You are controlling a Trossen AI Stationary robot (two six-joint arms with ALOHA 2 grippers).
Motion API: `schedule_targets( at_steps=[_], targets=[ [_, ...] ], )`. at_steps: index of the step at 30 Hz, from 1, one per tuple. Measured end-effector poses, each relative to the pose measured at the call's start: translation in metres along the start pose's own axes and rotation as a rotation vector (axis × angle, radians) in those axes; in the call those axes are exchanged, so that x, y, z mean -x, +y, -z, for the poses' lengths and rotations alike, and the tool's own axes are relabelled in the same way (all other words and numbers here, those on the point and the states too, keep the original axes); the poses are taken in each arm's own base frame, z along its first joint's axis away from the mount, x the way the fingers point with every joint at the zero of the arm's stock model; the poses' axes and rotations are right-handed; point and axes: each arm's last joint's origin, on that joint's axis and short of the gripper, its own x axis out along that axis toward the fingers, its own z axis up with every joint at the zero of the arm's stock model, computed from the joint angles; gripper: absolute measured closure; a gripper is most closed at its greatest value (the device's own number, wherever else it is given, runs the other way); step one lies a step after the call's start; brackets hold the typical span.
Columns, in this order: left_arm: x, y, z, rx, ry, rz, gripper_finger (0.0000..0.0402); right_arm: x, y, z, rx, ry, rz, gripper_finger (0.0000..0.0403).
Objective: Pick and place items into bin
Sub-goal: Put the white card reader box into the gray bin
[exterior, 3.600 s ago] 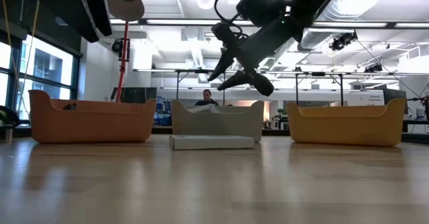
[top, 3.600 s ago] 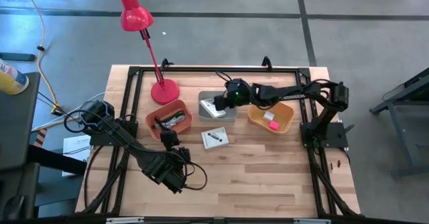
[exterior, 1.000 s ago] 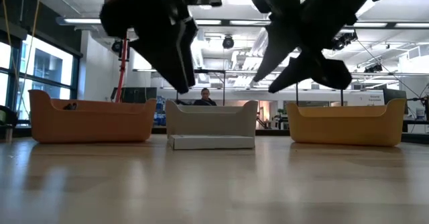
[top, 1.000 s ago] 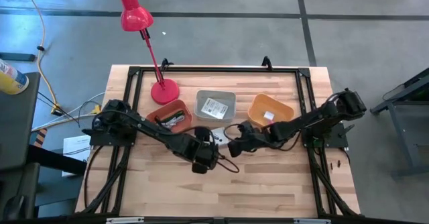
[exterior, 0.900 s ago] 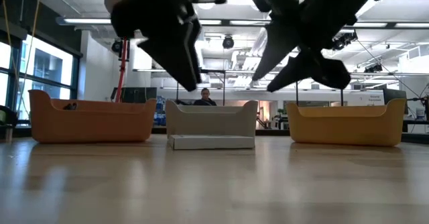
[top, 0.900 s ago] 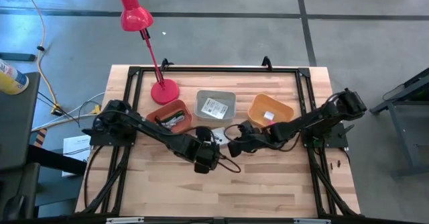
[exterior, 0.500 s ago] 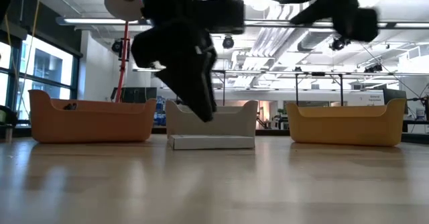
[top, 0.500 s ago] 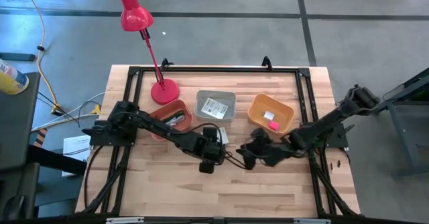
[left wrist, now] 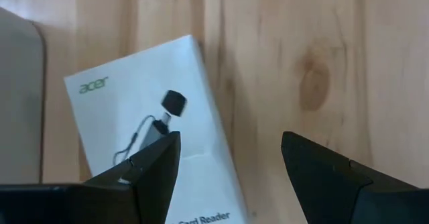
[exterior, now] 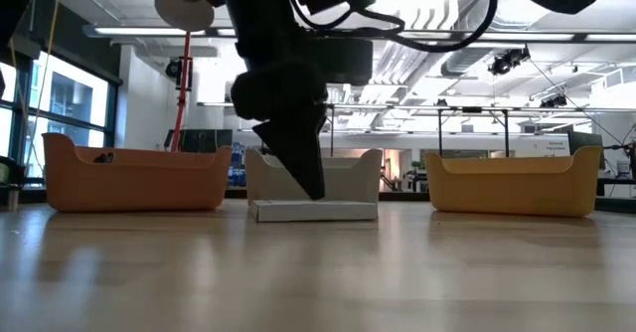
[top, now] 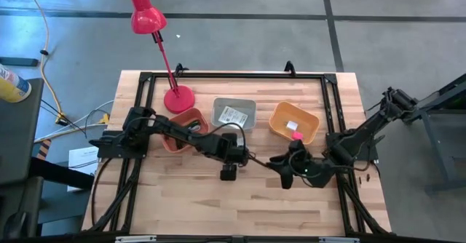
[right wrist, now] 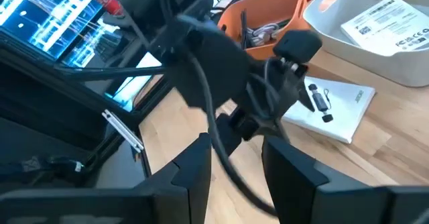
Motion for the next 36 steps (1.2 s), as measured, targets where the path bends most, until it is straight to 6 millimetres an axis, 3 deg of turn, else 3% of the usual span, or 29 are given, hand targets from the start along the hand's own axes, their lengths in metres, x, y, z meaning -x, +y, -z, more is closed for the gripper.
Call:
schedule_targets(
  at_steps=[24,30,36],
  targets=[
    [0.009,0.016,0.002,0.090,0.011,-0.189,0.0153,-0.001,-0.004,0.001,0.044,0.023,0.029,0.0279],
    [-0.004,0.027,0.009,0.089,0.094,-0.213,0.0153,-0.002,-0.005,0.000,0.048,0.025,0.037,0.0279],
    [-0.011,0.022,0.006,0.047,0.078,-0.162,0.0154,-0.002,-0.006,0.001,0.046,0.026,0.041,0.0279]
  ],
)
